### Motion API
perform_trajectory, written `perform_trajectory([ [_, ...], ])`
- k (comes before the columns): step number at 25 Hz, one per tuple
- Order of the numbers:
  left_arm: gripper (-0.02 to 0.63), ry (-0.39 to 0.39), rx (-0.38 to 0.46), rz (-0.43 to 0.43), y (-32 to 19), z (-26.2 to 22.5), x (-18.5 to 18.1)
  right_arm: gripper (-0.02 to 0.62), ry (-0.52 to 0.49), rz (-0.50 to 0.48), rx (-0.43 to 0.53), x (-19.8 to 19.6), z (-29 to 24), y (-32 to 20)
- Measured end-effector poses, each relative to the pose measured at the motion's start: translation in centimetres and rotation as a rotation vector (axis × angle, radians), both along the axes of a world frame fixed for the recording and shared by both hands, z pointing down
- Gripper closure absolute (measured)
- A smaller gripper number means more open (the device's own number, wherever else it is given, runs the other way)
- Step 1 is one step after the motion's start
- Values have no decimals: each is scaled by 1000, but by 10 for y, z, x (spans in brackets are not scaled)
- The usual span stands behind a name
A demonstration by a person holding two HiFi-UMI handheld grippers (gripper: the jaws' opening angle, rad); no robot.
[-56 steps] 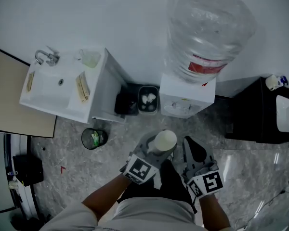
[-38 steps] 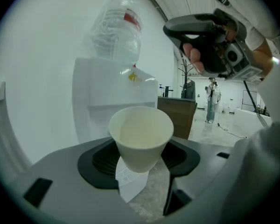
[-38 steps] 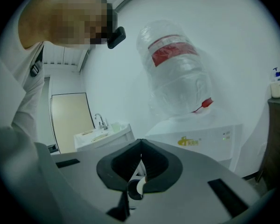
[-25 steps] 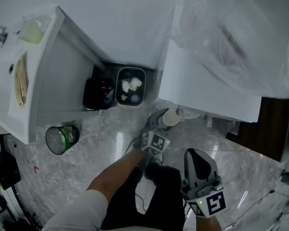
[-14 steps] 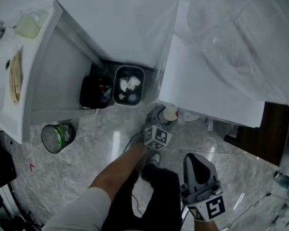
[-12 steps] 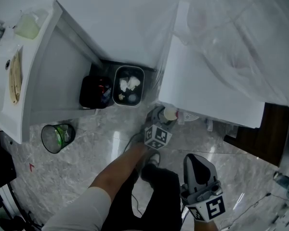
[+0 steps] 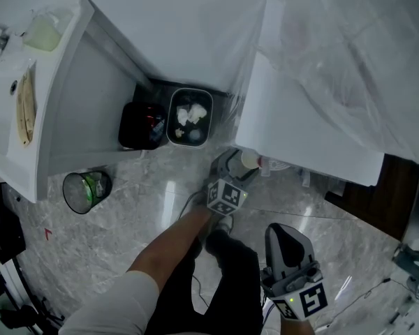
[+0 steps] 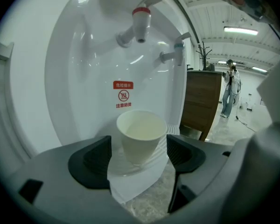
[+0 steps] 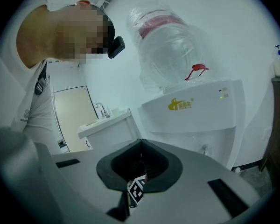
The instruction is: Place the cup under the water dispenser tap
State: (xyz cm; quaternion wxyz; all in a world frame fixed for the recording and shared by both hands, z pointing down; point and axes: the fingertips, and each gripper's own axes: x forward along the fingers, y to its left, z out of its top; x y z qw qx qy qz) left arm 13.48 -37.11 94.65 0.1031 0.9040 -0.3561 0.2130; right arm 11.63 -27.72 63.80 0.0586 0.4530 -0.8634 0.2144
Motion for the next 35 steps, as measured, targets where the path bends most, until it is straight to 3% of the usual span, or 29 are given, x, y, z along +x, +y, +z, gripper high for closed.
perform_trajectory([
  [5,255,-32,-48,2,33,-21,-18,578,15,-6,-20,-7,-14,0],
  [8,255,-27,-59,14,57,-58,-29,578,32,-4,-26,-11,-29,4],
  [19,269,88,-33,111,116,-307,-46,578,85,61,-14,-11,-132,28],
  [22,335,104,-38,118,124,-370,-56,578,98,104,1,-1,-167,38],
  [29,580,187,-1,91,151,-502,-72,578,103,154,6,5,-230,75],
  [35,601,263,-37,91,177,-567,-63,578,90,145,66,0,-273,92],
])
